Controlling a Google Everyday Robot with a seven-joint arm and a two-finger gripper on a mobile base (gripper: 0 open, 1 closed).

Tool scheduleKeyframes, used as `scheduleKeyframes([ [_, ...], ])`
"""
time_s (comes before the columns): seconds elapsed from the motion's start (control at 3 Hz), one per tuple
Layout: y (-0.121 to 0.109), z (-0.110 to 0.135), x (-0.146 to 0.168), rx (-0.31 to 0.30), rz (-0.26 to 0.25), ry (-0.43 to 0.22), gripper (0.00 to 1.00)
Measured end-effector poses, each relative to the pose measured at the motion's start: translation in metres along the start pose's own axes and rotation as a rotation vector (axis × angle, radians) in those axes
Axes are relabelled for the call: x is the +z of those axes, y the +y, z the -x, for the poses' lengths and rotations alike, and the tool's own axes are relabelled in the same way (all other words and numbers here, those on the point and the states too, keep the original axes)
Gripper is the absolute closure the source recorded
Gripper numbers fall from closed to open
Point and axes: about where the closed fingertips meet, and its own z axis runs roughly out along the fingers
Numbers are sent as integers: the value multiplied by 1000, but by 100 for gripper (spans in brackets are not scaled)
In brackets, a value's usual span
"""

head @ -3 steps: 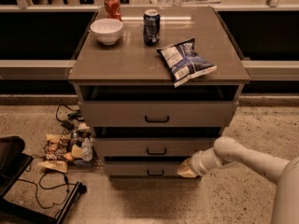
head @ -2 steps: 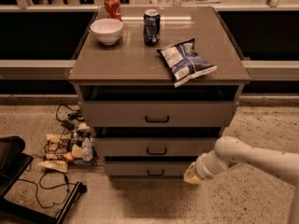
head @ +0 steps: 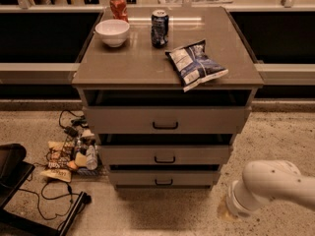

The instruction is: Close middle drawer

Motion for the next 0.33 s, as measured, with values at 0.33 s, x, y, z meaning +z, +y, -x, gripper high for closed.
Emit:
scheduleKeyframes([
  [0.33,27,-13,-50,65,-97,70,100],
])
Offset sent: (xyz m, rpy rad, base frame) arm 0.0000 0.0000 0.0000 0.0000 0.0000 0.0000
